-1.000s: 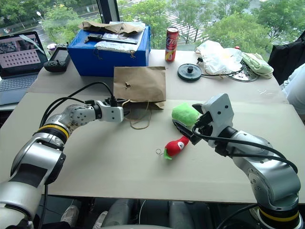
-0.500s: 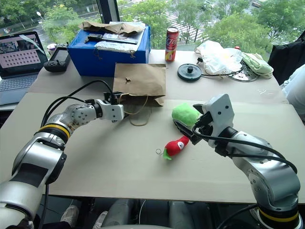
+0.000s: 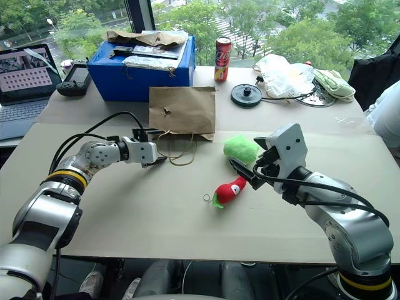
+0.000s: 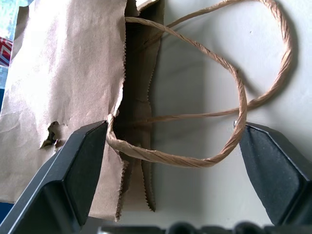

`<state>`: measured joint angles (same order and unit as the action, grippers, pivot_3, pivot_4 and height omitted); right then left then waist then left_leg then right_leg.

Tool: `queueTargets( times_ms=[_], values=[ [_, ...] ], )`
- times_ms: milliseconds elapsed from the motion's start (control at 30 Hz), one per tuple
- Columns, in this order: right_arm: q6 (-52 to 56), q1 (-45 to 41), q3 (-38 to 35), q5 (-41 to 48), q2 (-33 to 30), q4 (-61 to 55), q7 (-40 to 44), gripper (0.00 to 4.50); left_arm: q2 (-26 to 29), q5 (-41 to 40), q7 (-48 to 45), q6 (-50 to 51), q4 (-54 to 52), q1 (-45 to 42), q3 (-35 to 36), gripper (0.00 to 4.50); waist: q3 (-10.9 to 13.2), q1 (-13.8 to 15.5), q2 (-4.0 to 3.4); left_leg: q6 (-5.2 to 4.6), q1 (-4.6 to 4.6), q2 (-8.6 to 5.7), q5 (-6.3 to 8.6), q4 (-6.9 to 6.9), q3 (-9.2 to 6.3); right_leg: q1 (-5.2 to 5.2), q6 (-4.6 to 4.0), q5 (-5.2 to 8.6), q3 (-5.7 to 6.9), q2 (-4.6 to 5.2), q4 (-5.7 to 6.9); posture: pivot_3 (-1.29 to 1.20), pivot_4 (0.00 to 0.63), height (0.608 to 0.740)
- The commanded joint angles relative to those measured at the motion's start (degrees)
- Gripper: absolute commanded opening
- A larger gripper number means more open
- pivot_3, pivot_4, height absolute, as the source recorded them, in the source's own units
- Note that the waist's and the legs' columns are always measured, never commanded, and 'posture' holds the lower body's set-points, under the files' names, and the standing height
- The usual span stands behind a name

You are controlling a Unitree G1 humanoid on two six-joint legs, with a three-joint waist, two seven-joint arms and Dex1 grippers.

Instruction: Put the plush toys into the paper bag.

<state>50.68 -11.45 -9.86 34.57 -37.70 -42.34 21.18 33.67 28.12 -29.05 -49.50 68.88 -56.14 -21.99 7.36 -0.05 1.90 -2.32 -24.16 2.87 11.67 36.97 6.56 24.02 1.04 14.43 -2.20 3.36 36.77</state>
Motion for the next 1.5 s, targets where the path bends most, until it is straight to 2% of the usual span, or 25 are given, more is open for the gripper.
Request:
queueTargets(
  times_ms=[33,267,433,667,767,800,1100,1500],
  values=[
    [-1.5,-1.5,-0.8,-0.3,0.4,-0.7,-0.3,4.5,1.2,3.9,4.5,2.2,0.7,-2.7,-1.8,4.46,0.0,-0.1,0.0,0.0,0.0,0.0,-0.01,0.01,-0.02,0.0,0.0,0.0,0.0,0.0,0.01,0.0,0.15,0.739],
    [-1.1,-1.3,-2.3,-0.1,0.2,-1.2,-0.7,4.5,-1.5,10.5,15.2,4.2,2.6,-6.6,-6.1,4.46,0.0,0.4,0.0,0.0,-0.08,-0.04,-0.01,0.03,0.02,0.03,0.01,0.0,0.03,0.02,-0.01,0.0,0.15,0.739],
    [-1.0,-0.9,-2.5,-0.2,0.5,-1.6,-1.3,4.5,-3.5,12.2,21.6,3.1,3.3,-8.7,-7.4,4.46,0.0,0.7,0.0,0.0,-0.15,-0.04,-0.01,0.02,0.03,0.08,0.01,0.0,0.04,0.02,-0.02,0.0,0.15,0.739],
    [-1.0,-0.4,-2.4,-0.4,0.7,-1.9,-2.4,4.5,-4.8,12.9,25.1,1.4,4.3,-9.9,-8.1,4.46,0.0,0.5,0.01,0.0,-0.13,-0.03,-0.01,0.01,0.03,0.08,0.01,0.0,0.02,0.01,-0.02,0.0,0.15,0.739],
    [-1.1,-0.2,-2.4,-0.5,0.7,-2.0,-2.7,4.5,-4.8,12.7,24.2,1.0,4.8,-9.8,-8.3,3.76,0.0,0.6,0.01,0.0,-0.13,-0.03,-0.01,0.02,0.05,0.08,0.01,0.0,0.03,0.01,-0.02,0.0,0.15,0.739],
    [-1.2,-0.2,-2.3,-0.6,0.7,-1.9,-2.8,4.5,-4.8,12.6,24.1,1.0,4.9,-9.8,-8.2,3.29,0.0,0.6,0.01,0.0,-0.13,-0.03,-0.01,0.02,0.05,0.08,0.01,0.0,0.03,0.02,-0.02,0.0,0.15,0.739],
    [-1.3,-0.4,-2.2,-0.7,0.6,-1.8,-3.3,4.5,-5.0,12.3,23.3,1.3,5.4,-9.9,-8.0,0.1,0.0,0.6,0.01,0.0,-0.14,-0.04,-0.01,0.02,0.06,0.08,0.01,0.0,0.03,0.01,-0.02,0.0,0.15,0.739],
    [-1.8,-1.3,-0.9,-1.5,0.7,-0.8,-3.1,4.5,-4.4,9.1,18.7,-2.2,4.1,-8.7,-6.2,0.04,0.0,0.6,0.01,0.0,-0.13,-0.04,-0.01,0.02,0.07,0.08,0.01,0.0,0.03,0.01,-0.01,0.0,0.15,0.739]
  ],
)
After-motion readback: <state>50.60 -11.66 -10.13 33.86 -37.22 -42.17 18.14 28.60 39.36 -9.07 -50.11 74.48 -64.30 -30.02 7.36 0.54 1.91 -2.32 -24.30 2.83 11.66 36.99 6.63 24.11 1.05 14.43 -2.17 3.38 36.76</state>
